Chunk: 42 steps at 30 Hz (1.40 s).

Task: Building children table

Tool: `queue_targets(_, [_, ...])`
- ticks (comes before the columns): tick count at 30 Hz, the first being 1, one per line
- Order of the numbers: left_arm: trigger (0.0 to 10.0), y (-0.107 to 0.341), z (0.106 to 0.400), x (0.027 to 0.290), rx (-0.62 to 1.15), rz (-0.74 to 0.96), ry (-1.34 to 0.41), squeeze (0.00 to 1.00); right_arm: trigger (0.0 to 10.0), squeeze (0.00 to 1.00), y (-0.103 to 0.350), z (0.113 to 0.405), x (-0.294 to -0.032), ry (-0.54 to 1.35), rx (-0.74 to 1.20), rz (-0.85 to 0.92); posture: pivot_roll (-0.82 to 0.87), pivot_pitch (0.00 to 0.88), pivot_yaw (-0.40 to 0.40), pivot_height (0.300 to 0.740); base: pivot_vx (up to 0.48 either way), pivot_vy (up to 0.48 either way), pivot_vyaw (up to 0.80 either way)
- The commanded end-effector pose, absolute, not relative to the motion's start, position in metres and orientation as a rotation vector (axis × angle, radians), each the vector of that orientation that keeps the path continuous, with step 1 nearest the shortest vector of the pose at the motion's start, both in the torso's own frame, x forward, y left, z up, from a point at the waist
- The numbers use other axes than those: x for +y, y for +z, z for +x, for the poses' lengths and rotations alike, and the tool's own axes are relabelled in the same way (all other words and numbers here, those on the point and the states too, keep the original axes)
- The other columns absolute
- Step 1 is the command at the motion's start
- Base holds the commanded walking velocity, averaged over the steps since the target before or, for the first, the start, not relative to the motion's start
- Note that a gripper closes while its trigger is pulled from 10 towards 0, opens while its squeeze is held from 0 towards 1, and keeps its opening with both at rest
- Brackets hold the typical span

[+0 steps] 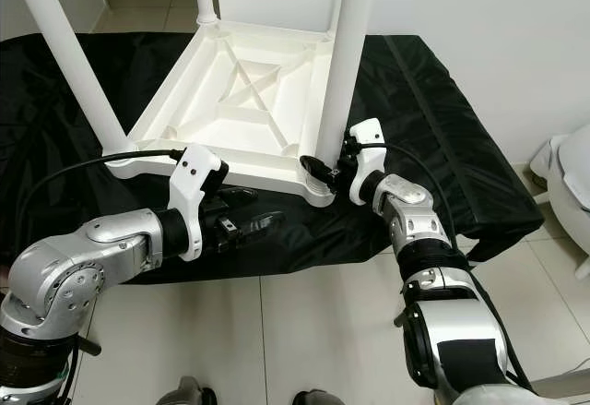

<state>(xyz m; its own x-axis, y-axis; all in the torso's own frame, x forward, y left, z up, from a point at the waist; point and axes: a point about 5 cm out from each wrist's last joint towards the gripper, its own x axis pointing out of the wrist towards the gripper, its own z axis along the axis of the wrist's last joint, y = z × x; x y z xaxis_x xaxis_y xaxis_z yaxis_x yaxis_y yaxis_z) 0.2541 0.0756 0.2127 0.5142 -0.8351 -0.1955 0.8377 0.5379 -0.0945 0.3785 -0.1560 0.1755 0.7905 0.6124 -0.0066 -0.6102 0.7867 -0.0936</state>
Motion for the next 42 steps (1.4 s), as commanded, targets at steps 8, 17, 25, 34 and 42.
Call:
queue_targets(8, [10.0, 0.215, 0.252, 0.073, 0.221, 0.022, -1.028, 0.00, 0.0, 0.00, 0.170, 0.372, -0.144, 0.435, -0.037, 0.054, -0.01, 0.102, -0.005, 0.740, 0.000, 0.000, 0.00])
queue_targets(17, [10.0, 0.214, 0.250, 0.071, 0.229, 0.012, -1.038, 0.00, 0.0, 0.00, 0.164, 0.365, -0.136, 0.122, -0.040, 0.060, -0.02, 0.107, -0.004, 0.740, 0.000, 0.000, 0.00])
queue_targets(25, [10.0, 0.213, 0.250, 0.071, 0.230, 0.006, -1.041, 0.00, 0.0, 0.00, 0.160, 0.361, -0.128, -0.058, -0.028, 0.070, -0.02, 0.107, -0.003, 0.740, 0.000, 0.000, 0.00])
queue_targets(34, [10.0, 0.213, 0.250, 0.070, 0.230, 0.006, -1.041, 0.00, 0.0, 0.00, 0.160, 0.354, -0.111, -0.085, -0.017, 0.105, -0.02, 0.110, -0.006, 0.740, 0.000, 0.000, 0.00])
queue_targets(42, [10.0, 0.213, 0.249, 0.070, 0.233, 0.002, -1.041, 0.00, 10.0, 0.00, 0.157, 0.351, -0.117, -0.080, -0.005, 0.093, -0.02, 0.114, -0.006, 0.740, 0.000, 0.000, 0.00])
